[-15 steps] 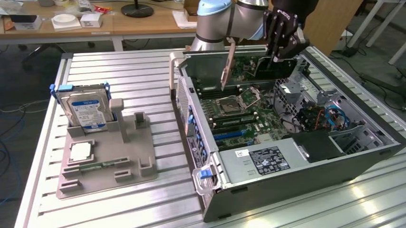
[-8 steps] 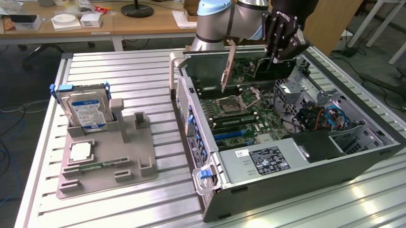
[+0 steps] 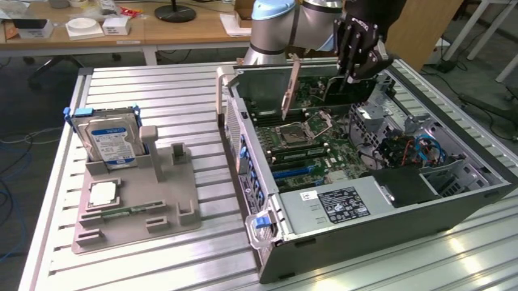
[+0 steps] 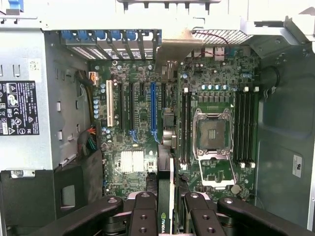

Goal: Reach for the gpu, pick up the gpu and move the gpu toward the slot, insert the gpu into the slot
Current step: 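Insert the gpu into the slot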

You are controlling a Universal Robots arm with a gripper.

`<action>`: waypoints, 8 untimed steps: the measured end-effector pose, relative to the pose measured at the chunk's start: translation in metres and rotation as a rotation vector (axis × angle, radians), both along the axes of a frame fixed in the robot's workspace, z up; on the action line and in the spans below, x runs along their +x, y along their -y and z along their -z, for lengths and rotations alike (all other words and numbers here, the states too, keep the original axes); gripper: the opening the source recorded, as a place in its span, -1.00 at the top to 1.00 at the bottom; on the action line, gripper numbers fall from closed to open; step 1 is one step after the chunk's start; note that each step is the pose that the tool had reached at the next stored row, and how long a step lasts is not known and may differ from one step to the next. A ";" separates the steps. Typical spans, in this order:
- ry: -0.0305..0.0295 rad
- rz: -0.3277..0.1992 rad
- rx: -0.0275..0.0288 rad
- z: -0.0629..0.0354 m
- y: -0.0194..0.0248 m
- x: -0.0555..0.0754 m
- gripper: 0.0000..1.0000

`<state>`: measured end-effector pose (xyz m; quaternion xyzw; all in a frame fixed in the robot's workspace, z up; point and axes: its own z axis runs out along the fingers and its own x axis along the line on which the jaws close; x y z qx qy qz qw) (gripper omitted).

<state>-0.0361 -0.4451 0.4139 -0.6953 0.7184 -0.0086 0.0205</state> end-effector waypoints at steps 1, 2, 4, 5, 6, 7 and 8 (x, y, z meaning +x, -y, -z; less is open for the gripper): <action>0.0000 0.000 0.0000 0.0006 0.0000 0.000 0.48; -0.0001 0.000 -0.0001 0.0012 0.0000 0.000 0.48; -0.0001 0.000 0.0000 0.0027 0.0000 0.000 0.48; -0.0002 0.000 -0.0001 0.0032 0.0000 0.000 0.48; -0.0003 0.000 -0.0001 0.0033 0.0000 0.000 0.48; -0.0004 0.000 -0.0003 0.0034 0.0000 0.000 0.48; -0.0004 0.000 0.0000 0.0039 0.0000 0.000 0.48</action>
